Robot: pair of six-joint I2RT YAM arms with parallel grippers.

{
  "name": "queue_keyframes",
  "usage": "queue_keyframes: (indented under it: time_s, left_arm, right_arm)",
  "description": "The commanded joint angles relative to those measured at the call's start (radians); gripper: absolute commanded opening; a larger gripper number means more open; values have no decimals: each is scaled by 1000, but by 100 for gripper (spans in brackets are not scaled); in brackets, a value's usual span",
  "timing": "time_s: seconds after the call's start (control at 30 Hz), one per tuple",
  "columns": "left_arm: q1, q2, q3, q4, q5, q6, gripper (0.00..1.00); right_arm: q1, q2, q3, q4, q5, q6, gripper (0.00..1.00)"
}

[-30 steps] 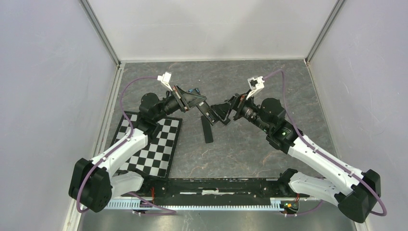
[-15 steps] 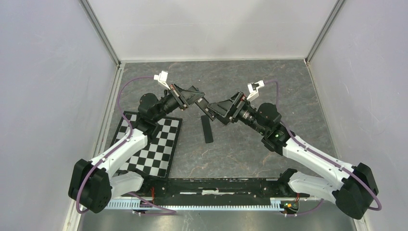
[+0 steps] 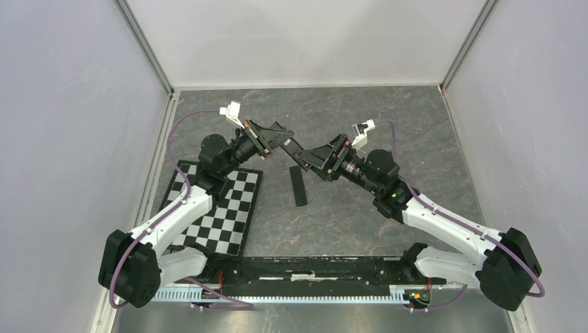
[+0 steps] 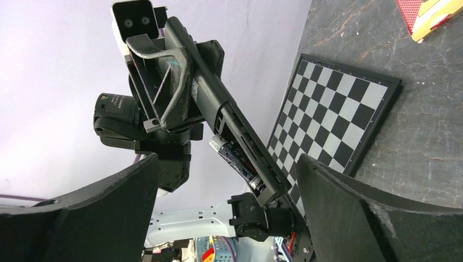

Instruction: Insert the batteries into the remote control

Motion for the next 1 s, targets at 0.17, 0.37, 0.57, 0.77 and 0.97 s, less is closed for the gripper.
queue_keyframes:
  time_s: [0.17,0.37,0.57,0.77,0.97]
  left_arm:
    - [3,-15,36,86,0,31,2]
    - [4,-11,37,93,14,29,2]
    - [3,0,35,112,37,34,2]
    - [3,5,32,126,43,27,2]
    - [4,0,32,124,42,17,2]
  right_arm:
    - [2,55,5,125,-14,79,99]
    - [1,88,21,156,-31,101,92]
    - [1,119,34,175,-55,133,91]
    - [1,131,31,200,-59,147,81]
    - [0,146,8,262,-79,183,71]
